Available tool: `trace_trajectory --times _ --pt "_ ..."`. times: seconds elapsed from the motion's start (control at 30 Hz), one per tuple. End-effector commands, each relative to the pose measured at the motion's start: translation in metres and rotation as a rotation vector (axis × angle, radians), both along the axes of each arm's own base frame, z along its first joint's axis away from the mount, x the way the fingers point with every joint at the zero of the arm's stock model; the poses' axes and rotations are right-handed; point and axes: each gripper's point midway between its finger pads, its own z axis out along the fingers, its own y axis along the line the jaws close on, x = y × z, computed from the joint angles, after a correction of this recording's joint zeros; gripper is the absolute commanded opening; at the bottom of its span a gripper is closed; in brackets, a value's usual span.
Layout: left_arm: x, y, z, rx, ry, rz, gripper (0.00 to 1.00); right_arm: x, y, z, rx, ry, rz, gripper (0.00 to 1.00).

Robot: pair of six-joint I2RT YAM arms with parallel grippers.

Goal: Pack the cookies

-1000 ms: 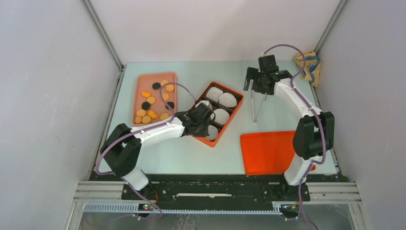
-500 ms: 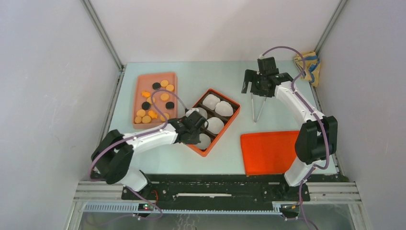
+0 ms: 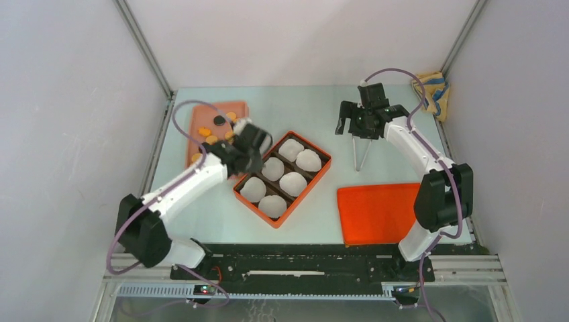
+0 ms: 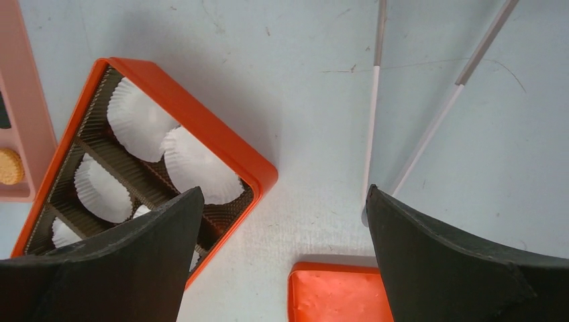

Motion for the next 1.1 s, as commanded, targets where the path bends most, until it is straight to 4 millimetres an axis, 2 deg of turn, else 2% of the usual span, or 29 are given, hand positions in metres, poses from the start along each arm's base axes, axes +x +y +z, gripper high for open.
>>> trace_trajectory --times 0.0,0.1,0.13,0.17,0.2,0.3,0.43,0.7,0.77,0.87,0.93,1.07 --pt "0.104 0.020 0.068 -0.059 -0.167 0.152 0.09 0.000 0.013 0.033 0.057 -0.089 0.022 0.99" --pt "0.162 0.046 0.074 -0.023 -0.158 0.247 0.04 -0.001 0.013 0.034 0.055 -0.094 0.029 0.99" --pt "0.181 0.054 0.061 0.002 -0.124 0.279 0.02 -0.001 0.014 0.034 0.056 -0.097 0.032 0.99" --pt "0.196 0.062 0.069 -0.004 -0.136 0.306 0.01 -0.001 0.014 0.034 0.059 -0.099 0.033 1.00" --pt "0.212 0.068 0.052 0.009 -0.092 0.329 0.00 0.000 0.015 0.035 0.064 -0.103 0.033 1.00" --pt "0.241 0.078 0.027 0.017 -0.017 0.369 0.00 0.002 0.020 0.035 0.085 -0.106 0.043 1.00" --pt "0.256 0.076 -0.005 0.017 0.053 0.376 0.00 0.004 0.024 0.033 0.101 -0.101 0.052 1.00" --pt "0.253 0.075 -0.046 0.033 0.129 0.373 0.01 0.006 0.026 0.026 0.108 -0.081 0.051 1.00" --pt "0.254 0.067 -0.055 0.005 0.154 0.341 0.01 0.005 0.025 0.026 0.106 -0.078 0.046 1.00" --pt "0.259 0.033 -0.071 -0.080 0.190 0.237 0.02 0.005 0.024 0.027 0.108 -0.080 0.038 1.00" --pt "0.264 0.000 -0.079 -0.134 0.200 0.136 0.03 0.004 0.025 0.026 0.108 -0.075 0.039 1.00" --pt "0.259 -0.061 -0.094 -0.237 0.239 -0.007 0.04 0.000 0.022 0.017 0.093 -0.046 0.028 1.00"
